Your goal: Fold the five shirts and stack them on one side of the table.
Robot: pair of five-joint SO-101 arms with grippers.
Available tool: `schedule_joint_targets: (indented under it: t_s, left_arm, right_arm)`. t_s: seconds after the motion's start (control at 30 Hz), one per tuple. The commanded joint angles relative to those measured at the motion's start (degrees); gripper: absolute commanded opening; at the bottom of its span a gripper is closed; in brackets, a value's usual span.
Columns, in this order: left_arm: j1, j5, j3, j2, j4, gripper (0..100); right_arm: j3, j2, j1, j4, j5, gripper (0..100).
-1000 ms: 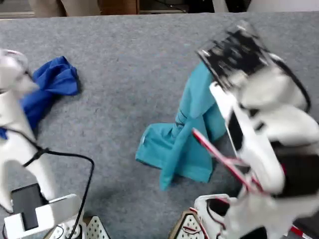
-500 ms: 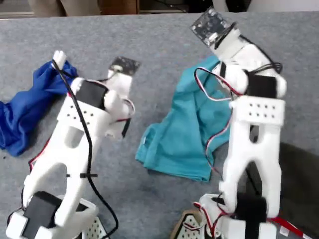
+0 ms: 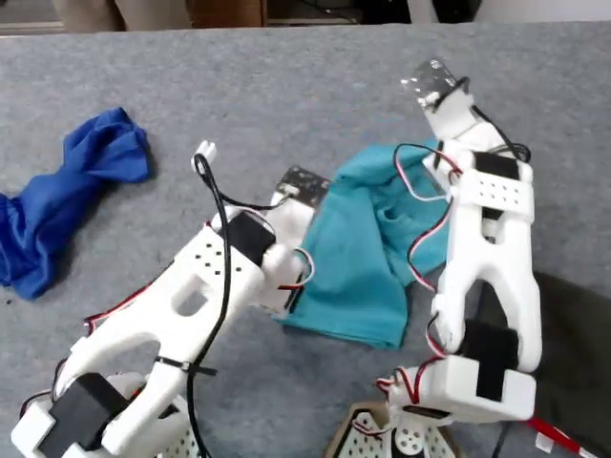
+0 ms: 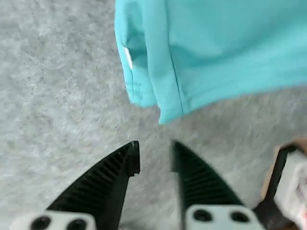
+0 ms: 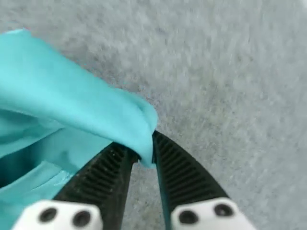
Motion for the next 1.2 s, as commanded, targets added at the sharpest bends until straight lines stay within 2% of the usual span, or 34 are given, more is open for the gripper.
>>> schedule_joint_targets:
  t_s: [0.0, 0.17, 0.57, 0.67, 1.17]
  left_arm:
    - [0.6, 6.2, 2.7, -1.2, -6.2, 22]
    - [0.6, 10.0, 7.0, -1.1, -14.0, 21]
    - [1.5, 11.4, 15.7, -1.1, -22.0, 21]
    - [2.5, 13.5, 17.1, -1.1, -23.6, 21]
    - [2.5, 13.4, 13.5, 9.8, -26.1, 21]
  right_arm:
    - [0.0, 0.8, 1.0, -2.0, -1.8, 0.5]
    - [-0.1, 1.3, 0.9, -2.2, -2.2, 0.5]
    - [0.0, 1.3, 0.7, -2.3, -2.2, 0.5]
    - [0.0, 1.3, 0.7, -2.3, -2.2, 0.5]
    - [0.0, 1.3, 0.7, -2.3, -2.2, 0.5]
